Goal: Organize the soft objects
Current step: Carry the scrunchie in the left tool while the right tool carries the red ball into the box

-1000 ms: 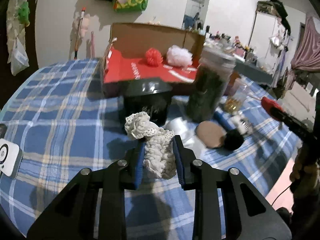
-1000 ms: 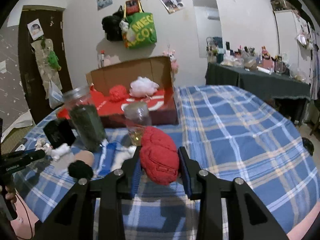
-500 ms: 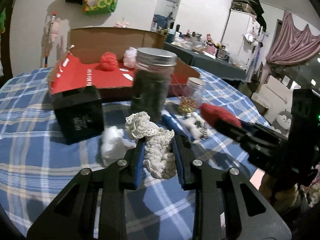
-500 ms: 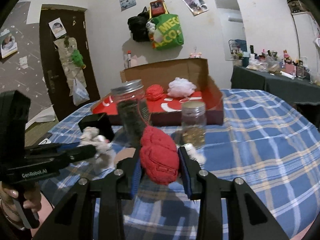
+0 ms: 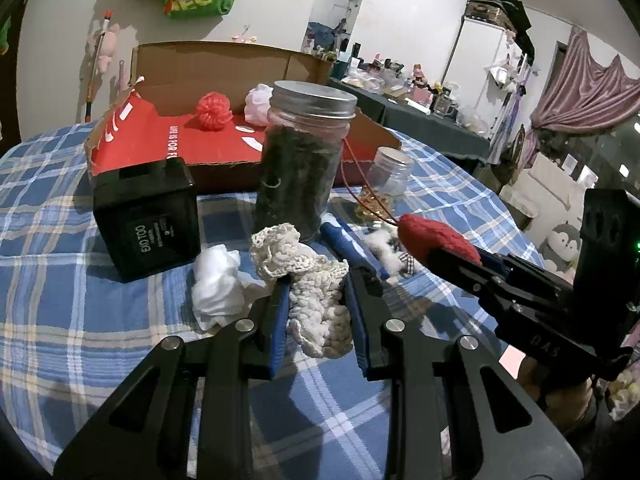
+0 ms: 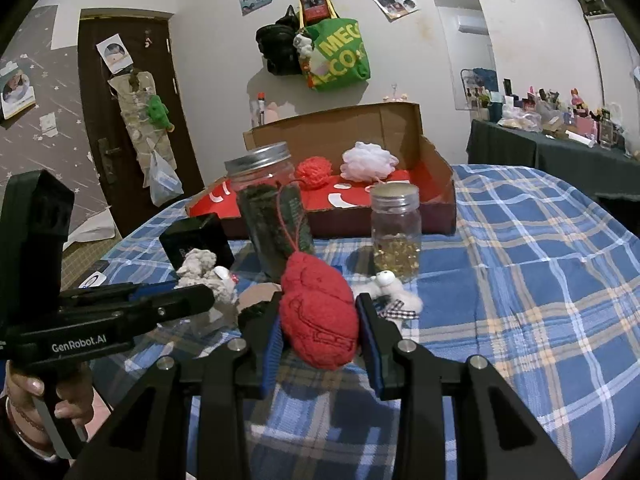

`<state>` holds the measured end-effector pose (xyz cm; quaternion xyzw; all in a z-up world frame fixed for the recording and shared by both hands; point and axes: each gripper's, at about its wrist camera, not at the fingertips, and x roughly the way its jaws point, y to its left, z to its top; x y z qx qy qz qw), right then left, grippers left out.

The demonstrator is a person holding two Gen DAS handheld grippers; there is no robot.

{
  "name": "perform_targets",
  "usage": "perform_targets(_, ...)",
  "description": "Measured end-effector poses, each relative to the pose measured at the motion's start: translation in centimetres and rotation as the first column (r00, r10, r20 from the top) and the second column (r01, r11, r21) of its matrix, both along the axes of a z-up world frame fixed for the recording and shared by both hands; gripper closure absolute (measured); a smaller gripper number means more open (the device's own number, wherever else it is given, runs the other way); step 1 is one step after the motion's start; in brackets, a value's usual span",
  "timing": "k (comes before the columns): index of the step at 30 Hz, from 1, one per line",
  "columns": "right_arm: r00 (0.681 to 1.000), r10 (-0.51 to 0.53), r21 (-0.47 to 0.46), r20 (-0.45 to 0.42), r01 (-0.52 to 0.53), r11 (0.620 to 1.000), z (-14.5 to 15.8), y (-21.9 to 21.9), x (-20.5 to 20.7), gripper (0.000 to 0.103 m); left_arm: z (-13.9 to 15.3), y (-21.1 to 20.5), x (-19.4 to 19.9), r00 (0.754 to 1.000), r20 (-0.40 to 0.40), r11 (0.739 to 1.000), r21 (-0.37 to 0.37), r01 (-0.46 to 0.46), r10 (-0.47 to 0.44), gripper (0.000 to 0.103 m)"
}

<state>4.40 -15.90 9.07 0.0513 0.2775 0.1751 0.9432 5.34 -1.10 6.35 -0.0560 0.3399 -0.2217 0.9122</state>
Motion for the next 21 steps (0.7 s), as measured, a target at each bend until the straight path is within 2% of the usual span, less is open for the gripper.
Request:
perform_targets(7, 0.999, -0.034, 0.004, -0.009, 0.034, 0.999, -0.3, -1.4, -0.1, 0.066, 0.1, 1.4, -0.2, 1.0, 0.0, 1.0, 0.008, -0.026, 0.026, 0.078)
perform_targets(21, 0.986, -0.16, 0.075, -0.049, 0.164, 0.984, -0.5, -7.9, -0.5, 0.066, 0.2, 8.5, -0.4, 0.988, -0.021, 0.988, 0.037, -0.152, 0.153, 0.078)
